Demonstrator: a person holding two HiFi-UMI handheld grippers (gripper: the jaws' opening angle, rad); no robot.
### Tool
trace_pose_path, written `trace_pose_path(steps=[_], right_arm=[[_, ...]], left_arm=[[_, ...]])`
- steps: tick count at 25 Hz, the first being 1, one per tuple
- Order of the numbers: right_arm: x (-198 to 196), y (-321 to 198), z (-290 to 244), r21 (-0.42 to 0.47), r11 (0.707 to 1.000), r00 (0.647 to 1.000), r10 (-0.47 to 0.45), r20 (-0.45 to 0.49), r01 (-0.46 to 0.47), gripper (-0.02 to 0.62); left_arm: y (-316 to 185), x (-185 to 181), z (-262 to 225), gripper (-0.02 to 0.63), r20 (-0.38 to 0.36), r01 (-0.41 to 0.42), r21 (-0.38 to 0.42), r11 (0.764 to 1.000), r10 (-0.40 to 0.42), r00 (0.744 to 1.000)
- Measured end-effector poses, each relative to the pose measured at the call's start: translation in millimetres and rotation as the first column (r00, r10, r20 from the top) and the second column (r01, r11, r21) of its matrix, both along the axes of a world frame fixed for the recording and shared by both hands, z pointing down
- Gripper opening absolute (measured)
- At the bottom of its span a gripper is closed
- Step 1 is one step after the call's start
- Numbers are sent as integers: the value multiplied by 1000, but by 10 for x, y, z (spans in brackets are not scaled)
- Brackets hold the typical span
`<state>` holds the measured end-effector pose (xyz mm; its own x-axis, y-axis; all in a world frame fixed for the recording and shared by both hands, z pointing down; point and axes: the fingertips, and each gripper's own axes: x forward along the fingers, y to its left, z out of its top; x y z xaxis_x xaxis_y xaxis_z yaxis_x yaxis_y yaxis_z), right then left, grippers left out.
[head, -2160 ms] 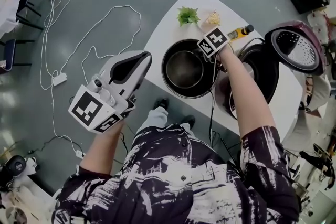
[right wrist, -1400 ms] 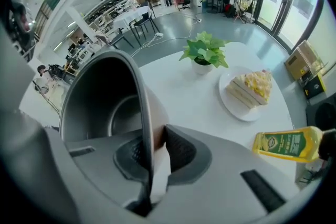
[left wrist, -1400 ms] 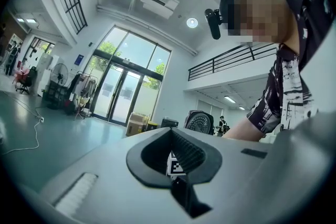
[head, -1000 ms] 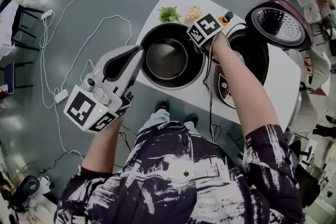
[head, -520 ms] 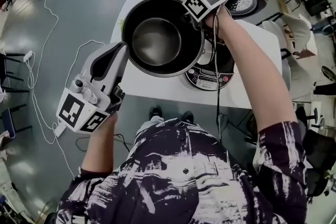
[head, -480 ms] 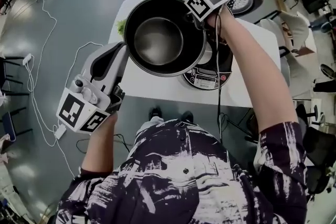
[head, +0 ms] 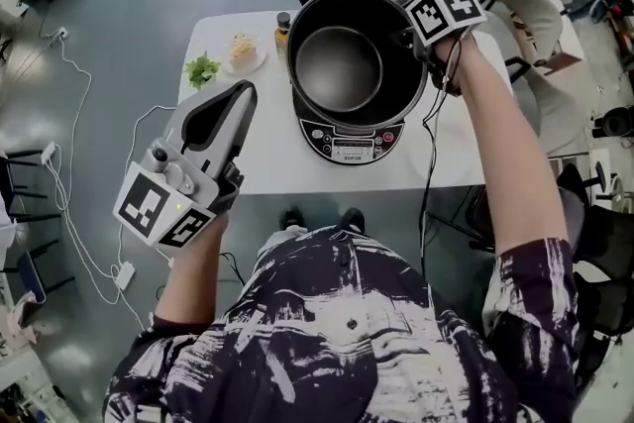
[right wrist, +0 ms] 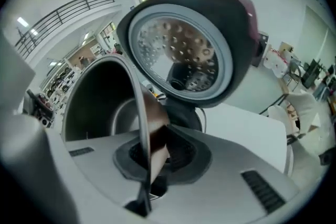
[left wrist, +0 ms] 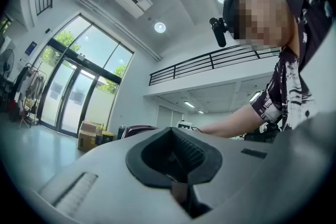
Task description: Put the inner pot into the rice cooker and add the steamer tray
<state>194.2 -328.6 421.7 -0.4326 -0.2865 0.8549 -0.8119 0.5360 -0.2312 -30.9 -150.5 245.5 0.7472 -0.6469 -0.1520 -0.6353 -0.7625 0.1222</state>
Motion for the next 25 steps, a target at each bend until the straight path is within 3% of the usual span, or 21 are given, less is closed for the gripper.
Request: trace_pose_path(steps=[7,25], right_arm=[[437,27,447,-35,993,993,112,-37,-114,12],[436,-56,1008,-66,975,969,204,-140,-214,12]], left_arm=[[-19,188,51,5,18,-15,-16,1000,15,1000],[62,-67,224,5,26,50,-61,997,-48,998]])
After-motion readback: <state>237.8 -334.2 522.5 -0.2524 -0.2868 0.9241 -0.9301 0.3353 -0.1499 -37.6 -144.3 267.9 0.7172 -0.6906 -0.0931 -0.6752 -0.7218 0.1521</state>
